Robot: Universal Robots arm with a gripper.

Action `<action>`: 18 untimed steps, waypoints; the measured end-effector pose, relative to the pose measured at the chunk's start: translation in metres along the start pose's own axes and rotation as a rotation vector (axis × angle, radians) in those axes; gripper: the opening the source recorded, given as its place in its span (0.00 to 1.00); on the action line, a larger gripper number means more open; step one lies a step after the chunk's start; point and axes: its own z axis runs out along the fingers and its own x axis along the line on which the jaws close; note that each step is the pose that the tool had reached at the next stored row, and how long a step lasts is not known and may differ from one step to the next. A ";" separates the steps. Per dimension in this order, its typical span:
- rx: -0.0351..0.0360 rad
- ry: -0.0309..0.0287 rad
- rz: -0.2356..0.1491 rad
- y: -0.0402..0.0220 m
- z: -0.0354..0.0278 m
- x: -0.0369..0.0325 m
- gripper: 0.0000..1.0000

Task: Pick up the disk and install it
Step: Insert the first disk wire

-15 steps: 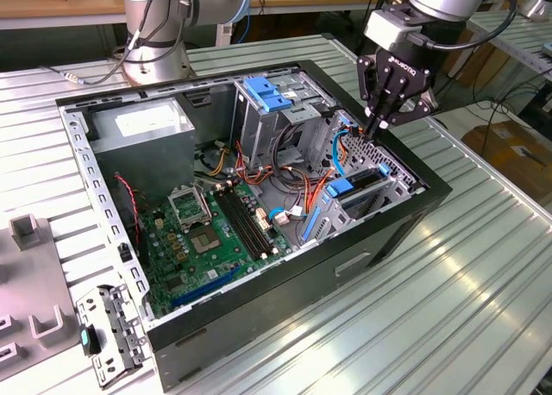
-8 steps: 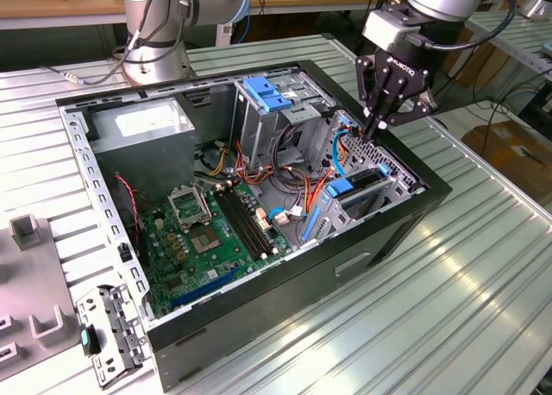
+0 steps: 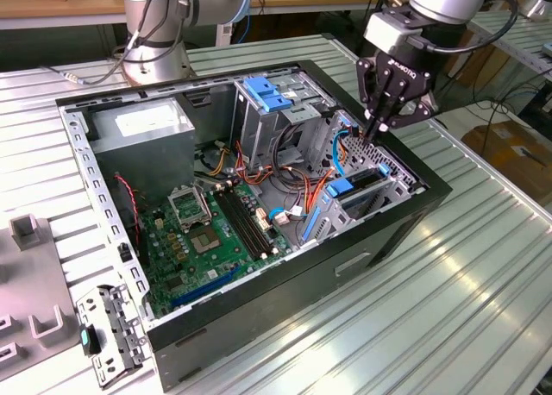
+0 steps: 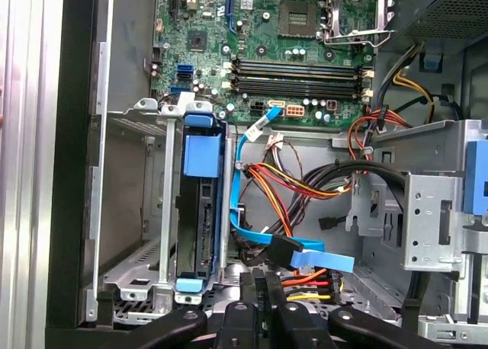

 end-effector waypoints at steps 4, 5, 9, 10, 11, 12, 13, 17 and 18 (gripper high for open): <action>0.0000 -0.0001 0.000 0.0058 0.0011 0.0004 0.16; 0.0000 -0.0002 0.001 0.0068 0.0021 0.0007 0.16; 0.0000 0.0000 0.002 0.0075 0.0053 0.0109 0.16; 0.0000 0.0001 0.002 0.0078 0.0060 0.0169 0.16; 0.0000 0.0000 0.002 0.0080 0.0065 0.0226 0.16; 0.0000 0.0000 0.002 0.0081 0.0066 0.0240 0.16; 0.0000 0.0000 0.002 0.0081 0.0065 0.0240 0.16; 0.0000 0.0000 0.002 0.0081 0.0066 0.0247 0.16; 0.0000 0.0000 0.002 0.0081 0.0065 0.0248 0.16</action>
